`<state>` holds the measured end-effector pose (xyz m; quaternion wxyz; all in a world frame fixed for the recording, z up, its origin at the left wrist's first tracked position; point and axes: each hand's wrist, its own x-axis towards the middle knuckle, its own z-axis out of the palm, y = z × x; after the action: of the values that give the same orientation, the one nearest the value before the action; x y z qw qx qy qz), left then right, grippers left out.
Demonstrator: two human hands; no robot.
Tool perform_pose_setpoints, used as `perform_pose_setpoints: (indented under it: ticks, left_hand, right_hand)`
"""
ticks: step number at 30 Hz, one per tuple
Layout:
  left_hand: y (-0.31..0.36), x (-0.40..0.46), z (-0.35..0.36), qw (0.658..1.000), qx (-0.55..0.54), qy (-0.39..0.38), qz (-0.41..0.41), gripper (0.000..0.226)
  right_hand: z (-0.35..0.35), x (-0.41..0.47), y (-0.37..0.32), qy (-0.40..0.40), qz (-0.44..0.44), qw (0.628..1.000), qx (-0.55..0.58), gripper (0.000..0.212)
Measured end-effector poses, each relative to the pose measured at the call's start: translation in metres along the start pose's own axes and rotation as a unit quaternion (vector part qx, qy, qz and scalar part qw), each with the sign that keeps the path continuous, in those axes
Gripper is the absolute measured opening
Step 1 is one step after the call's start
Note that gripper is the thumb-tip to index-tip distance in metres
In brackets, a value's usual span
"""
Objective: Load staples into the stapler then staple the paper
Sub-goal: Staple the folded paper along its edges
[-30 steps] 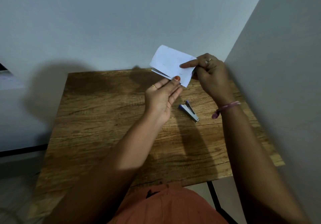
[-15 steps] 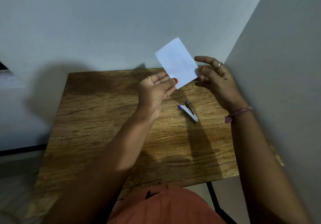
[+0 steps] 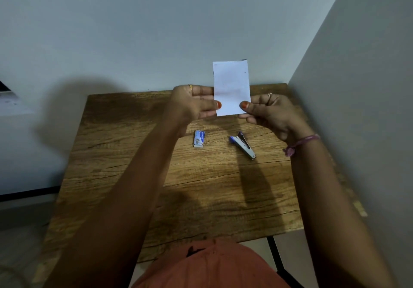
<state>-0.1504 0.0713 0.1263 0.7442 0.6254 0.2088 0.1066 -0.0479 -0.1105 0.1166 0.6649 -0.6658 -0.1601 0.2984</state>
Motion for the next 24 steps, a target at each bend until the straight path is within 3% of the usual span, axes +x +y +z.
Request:
perform_pose_setpoints:
  ticks: [5,10,15,17,19,24]
  left_hand:
    - [0.004,0.005,-0.006,1.0,-0.013,-0.022,-0.004,0.025]
    - [-0.003,0.009,-0.003,0.978,-0.207,-0.006,-0.009,0.019]
    - [-0.027,-0.006,0.015,0.987,-0.148,-0.062,-0.016,0.025]
    - [-0.031,-0.008,0.027,0.986,-0.157,-0.044,-0.012,0.023]
    - [-0.032,-0.008,0.037,0.985,-0.169,-0.009,-0.001,0.017]
    - [-0.033,-0.006,0.048,0.981,-0.188,0.041,0.021,0.009]
  right_hand:
    - [0.005,0.001,0.001,0.003,0.037,0.998,0.053,0.007]
    - [0.006,0.004,0.003,0.04,0.076,0.968,0.238,0.01]
    - [0.015,0.007,0.005,0.037,0.094,0.937,0.335,0.009]
    - [0.019,0.009,0.005,0.026,0.094,0.928,0.359,0.01]
    - [0.022,0.011,0.005,0.018,0.097,0.929,0.356,0.008]
    - [0.028,0.014,0.006,0.025,0.101,0.97,0.221,0.014]
